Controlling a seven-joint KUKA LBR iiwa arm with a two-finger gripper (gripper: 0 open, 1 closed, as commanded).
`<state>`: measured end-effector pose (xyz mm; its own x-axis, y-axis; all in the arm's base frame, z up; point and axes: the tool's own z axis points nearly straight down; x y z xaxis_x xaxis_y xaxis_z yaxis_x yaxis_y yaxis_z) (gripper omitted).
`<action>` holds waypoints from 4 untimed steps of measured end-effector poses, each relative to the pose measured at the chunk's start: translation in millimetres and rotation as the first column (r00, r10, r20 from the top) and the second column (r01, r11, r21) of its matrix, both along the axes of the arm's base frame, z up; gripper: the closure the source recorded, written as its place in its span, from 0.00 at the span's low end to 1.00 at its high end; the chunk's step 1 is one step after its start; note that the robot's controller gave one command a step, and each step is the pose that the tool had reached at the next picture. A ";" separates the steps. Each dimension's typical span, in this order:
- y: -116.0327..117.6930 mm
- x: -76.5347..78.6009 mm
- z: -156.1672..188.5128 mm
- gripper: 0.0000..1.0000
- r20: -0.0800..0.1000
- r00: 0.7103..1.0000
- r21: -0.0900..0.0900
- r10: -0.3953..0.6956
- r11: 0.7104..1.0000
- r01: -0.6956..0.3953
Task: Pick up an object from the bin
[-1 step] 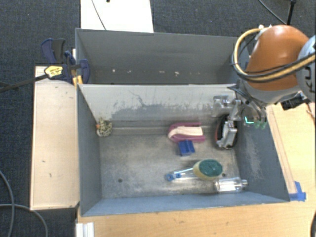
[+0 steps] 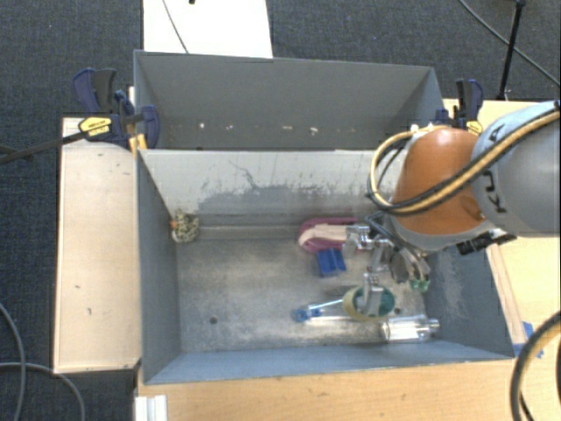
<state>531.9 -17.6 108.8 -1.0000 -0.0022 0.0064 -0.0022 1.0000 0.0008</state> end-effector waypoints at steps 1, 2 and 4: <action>-43.5 -37.8 -39.1 0.00 0.007 0.884 -0.001 0.467 0.884 -0.467; -42.5 -37.5 -38.8 1.00 0.008 0.883 -0.001 0.469 0.883 -0.469; -20.4 -13.7 205.1 1.00 0.018 0.923 -0.007 0.385 0.923 -0.385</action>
Offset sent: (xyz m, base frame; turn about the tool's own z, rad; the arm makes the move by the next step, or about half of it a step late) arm -0.0379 -0.0425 -0.0388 -0.4881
